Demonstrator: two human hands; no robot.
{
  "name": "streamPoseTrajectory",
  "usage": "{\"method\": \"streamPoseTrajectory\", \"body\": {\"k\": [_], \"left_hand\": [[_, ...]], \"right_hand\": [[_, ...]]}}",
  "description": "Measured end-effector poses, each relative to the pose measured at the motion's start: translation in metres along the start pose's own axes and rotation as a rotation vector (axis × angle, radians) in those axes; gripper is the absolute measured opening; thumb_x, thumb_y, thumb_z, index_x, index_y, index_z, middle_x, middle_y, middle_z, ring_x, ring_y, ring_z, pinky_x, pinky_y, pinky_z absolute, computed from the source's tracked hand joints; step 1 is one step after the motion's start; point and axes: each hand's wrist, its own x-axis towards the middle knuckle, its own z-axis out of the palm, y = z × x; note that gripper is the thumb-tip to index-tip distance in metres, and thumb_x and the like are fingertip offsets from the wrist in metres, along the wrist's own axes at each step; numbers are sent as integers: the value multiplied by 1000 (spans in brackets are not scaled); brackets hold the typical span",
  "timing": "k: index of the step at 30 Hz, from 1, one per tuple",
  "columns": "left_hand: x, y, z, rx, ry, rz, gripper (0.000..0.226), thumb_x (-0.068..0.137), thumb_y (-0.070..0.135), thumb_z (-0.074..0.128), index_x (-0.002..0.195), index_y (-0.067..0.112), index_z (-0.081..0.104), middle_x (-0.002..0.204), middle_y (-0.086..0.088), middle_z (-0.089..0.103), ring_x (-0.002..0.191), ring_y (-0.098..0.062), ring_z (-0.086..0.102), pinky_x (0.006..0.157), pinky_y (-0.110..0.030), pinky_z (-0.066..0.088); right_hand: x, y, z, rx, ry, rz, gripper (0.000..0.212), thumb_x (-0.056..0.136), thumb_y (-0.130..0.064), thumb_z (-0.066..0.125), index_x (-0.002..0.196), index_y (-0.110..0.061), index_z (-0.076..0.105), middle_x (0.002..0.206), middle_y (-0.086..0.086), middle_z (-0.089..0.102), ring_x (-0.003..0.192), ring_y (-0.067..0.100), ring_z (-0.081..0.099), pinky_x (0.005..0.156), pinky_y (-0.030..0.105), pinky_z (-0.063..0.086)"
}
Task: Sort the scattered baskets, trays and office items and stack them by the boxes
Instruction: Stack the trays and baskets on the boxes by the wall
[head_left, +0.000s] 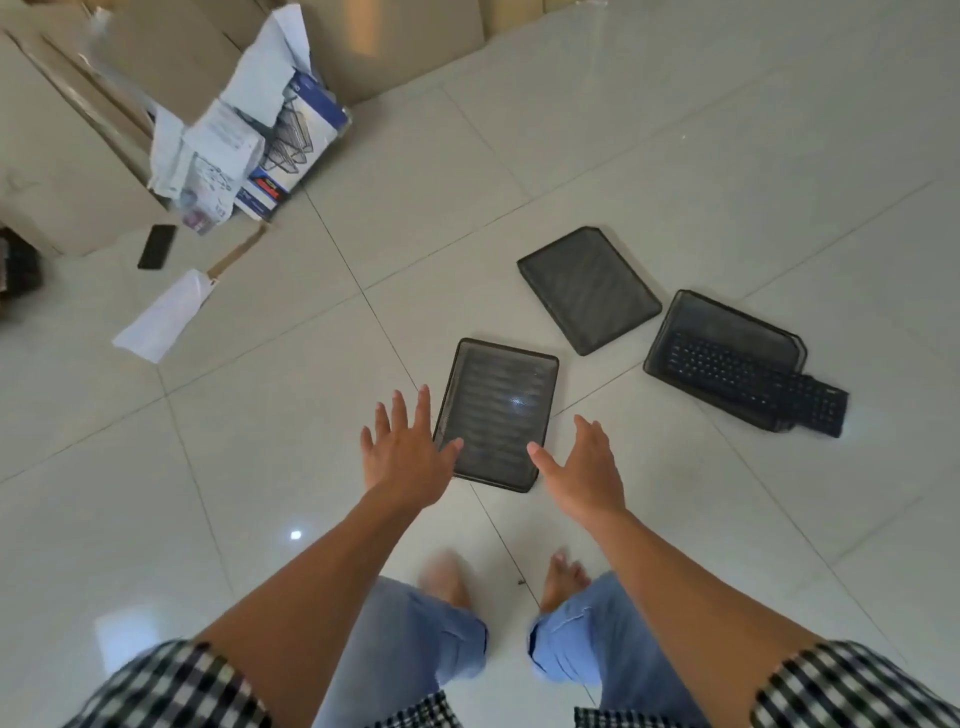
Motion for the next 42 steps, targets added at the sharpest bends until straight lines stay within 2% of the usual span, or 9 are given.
{"method": "streamPoseTrajectory", "body": {"k": [4, 10, 15, 18, 20, 26, 31, 36, 42], "left_hand": [[86, -18, 77, -30, -34, -12, 87, 99, 66, 35, 159, 26, -14, 168, -12, -3, 154, -35, 3, 122, -52, 16], [202, -28, 201, -104, -152, -108, 90, 97, 62, 45, 160, 23, -6, 168, -13, 3, 150, -39, 22, 116, -55, 28], [261, -36, 287, -359, -238, -265, 94, 97, 52, 57, 161, 13, -1, 165, -19, 16, 146, -41, 31, 116, -52, 33], [280, -27, 320, -651, -287, -349, 84, 96, 41, 64, 156, 4, 19, 154, -21, 40, 138, -40, 43, 113, -47, 39], [287, -18, 326, -735, -296, -369, 72, 95, 40, 65, 149, 3, 34, 145, -20, 49, 131, -38, 50, 109, -47, 43], [291, -28, 316, -565, -237, -388, 59, 101, 41, 55, 139, -3, 46, 133, -21, 57, 121, -37, 54, 101, -42, 48], [297, -25, 314, -583, -115, -399, 52, 104, 35, 48, 137, -3, 38, 129, -23, 58, 115, -39, 59, 93, -41, 50], [297, -24, 316, -594, 42, -432, 38, 106, 37, 41, 122, 4, 43, 112, -18, 65, 99, -37, 64, 85, -45, 52], [301, -26, 318, -497, 120, -396, 42, 107, 41, 31, 113, 9, 57, 98, -10, 62, 85, -29, 54, 75, -38, 42]], "right_hand": [[83, 43, 66, 38, -47, 56, 91, 92, -62, 59, 160, -18, 18, 168, 7, 15, 155, 24, 15, 120, 46, 26], [206, 101, 160, 334, -54, 262, 93, 88, -62, 65, 158, -18, 22, 160, 8, 33, 142, 31, 41, 110, 41, 38], [269, 149, 219, 540, -105, 484, 96, 89, -62, 64, 158, -12, 20, 161, 10, 31, 145, 33, 35, 114, 45, 33], [289, 153, 240, 587, -157, 483, 97, 86, -60, 70, 155, -6, 27, 157, 13, 39, 141, 33, 41, 113, 41, 37], [293, 149, 244, 574, -169, 467, 99, 82, -60, 74, 154, -7, 31, 154, 13, 42, 138, 33, 45, 113, 41, 40], [295, 153, 233, 495, -80, 495, 86, 85, -58, 71, 149, -8, 42, 146, 13, 48, 126, 34, 53, 106, 43, 47], [295, 149, 235, 463, -17, 425, 74, 93, -44, 69, 147, -13, 27, 143, 13, 49, 122, 35, 55, 90, 38, 48], [290, 152, 235, 370, 70, 316, 42, 100, -41, 57, 131, -19, 38, 111, 4, 61, 87, 24, 57, 74, 33, 45], [288, 148, 234, 324, 166, 272, 30, 104, -41, 50, 124, -19, 44, 89, -2, 59, 83, 25, 58, 69, 33, 44]]}}
